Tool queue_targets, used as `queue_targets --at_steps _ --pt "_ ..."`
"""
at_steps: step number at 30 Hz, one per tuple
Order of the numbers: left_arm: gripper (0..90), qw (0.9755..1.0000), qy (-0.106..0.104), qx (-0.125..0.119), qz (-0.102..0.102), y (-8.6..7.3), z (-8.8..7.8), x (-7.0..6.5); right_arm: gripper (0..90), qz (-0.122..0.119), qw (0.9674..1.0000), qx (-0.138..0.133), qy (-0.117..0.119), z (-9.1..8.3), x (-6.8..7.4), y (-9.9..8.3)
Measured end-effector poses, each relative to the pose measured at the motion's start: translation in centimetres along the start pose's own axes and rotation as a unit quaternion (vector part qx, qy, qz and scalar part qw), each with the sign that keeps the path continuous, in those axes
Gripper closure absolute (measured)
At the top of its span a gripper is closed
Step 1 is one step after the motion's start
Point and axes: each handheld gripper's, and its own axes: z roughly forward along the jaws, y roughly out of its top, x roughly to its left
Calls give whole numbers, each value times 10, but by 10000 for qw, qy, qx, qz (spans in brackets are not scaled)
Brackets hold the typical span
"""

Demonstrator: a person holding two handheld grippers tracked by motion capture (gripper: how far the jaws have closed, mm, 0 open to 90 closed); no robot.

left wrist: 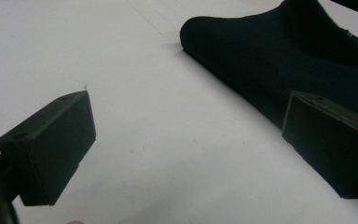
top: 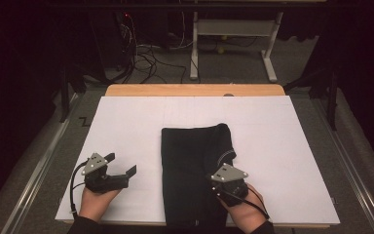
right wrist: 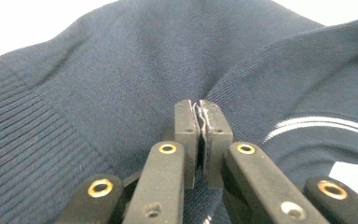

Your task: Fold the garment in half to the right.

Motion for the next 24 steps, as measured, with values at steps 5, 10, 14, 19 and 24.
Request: queue_targets --at_steps 5,10,14,19,24 --pt "6 10000 -40 10 6 1 3 -1 881 387 9992 -80 -48 -21 -21 -18" --pt "7 10000 -80 0 47 2 5 -4 860 699 9973 141 -183 -29 -43 -44" --pt "6 9999 -124 -3 72 3 7 -4 778 928 9948 106 -398 -35 -65 -61" --pt "6 9997 -222 -35 92 3 9 -5 555 963 9920 -620 -522 -44 -96 -82" --pt "4 9990 -345 -90 255 2 6 -5 361 1178 9829 -1280 -604 -54 -116 -98"
